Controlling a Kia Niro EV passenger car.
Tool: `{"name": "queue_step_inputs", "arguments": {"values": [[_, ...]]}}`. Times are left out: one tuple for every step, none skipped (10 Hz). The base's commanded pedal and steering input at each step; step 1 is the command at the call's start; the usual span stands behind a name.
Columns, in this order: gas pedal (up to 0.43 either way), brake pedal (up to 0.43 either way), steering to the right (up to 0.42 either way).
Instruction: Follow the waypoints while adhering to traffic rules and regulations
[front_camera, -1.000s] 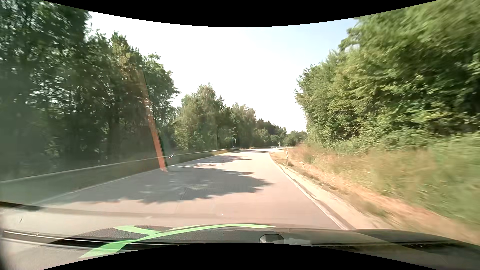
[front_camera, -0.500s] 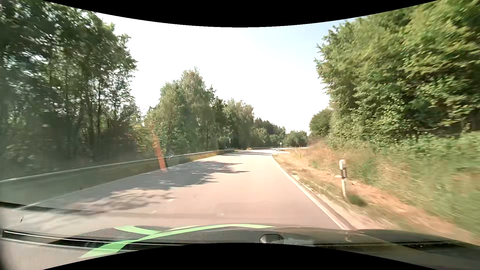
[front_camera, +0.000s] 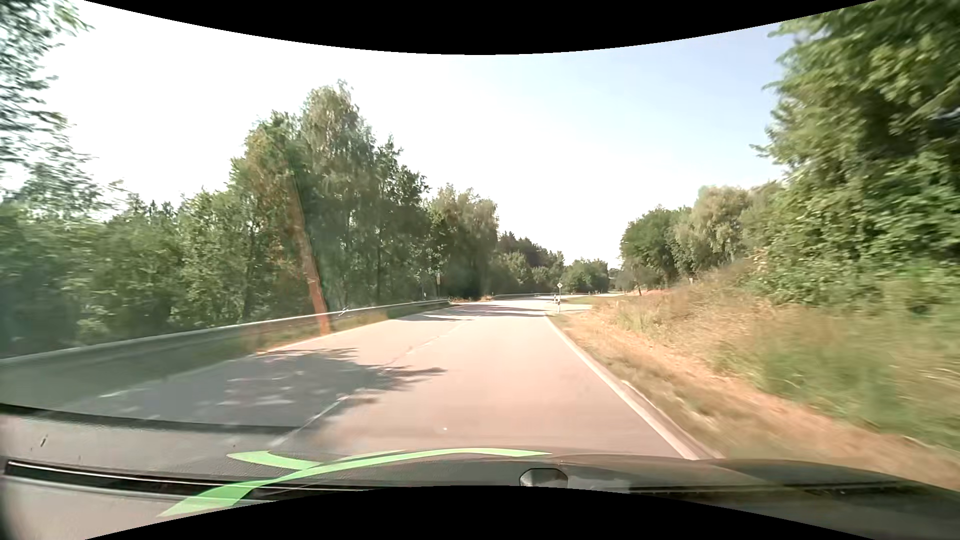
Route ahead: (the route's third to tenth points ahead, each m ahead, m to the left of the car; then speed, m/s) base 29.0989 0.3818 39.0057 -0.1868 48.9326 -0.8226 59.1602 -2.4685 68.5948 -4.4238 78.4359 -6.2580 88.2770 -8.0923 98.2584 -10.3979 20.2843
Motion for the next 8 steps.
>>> {"name": "queue_step_inputs", "arguments": {"values": [[0.087, 0.000, 0.011], [0.110, 0.000, 0.011], [0.138, 0.000, 0.010], [0.169, 0.000, 0.009], [0.189, 0.000, 0.009], [0.209, 0.000, 0.009], [0.209, 0.000, 0.009], [0.209, 0.000, 0.009]]}}
